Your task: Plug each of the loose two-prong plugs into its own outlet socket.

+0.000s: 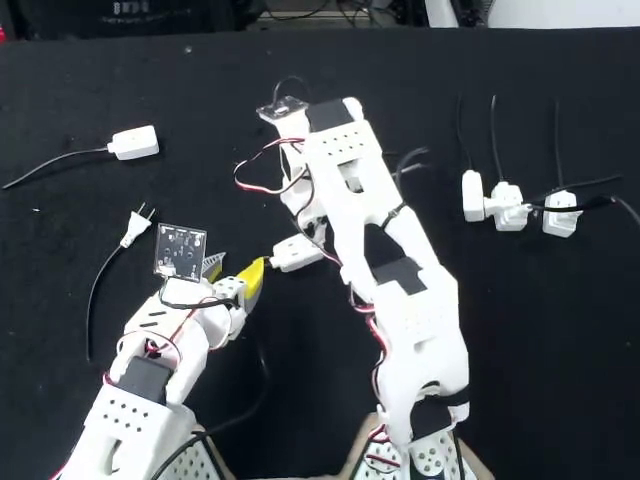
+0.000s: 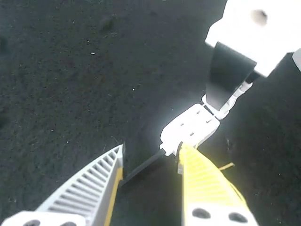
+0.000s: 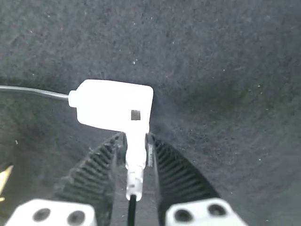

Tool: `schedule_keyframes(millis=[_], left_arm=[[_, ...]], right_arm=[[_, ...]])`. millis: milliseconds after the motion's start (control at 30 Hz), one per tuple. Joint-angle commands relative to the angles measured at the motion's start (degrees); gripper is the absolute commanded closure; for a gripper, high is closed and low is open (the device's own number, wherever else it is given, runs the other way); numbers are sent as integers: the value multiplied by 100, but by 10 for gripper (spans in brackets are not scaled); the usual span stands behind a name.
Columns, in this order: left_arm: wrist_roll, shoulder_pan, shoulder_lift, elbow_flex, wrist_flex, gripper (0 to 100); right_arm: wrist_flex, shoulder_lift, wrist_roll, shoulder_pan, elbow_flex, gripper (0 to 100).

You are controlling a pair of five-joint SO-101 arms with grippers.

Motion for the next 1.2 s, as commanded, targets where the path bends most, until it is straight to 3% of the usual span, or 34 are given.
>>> schedule_keyframes(millis=[0, 300, 833, 1167], left_arm=[[18, 13, -79, -136, -141, 805], [9, 13, -79, -136, -141, 805], [9, 13, -79, -136, -141, 805], [0, 13, -79, -145, -141, 805]], right_arm=[[193, -620, 44, 70, -110, 988], [193, -971, 835, -176, 752, 988], [176, -435, 809, -44, -312, 988], [158, 488, -149, -158, -1631, 988]])
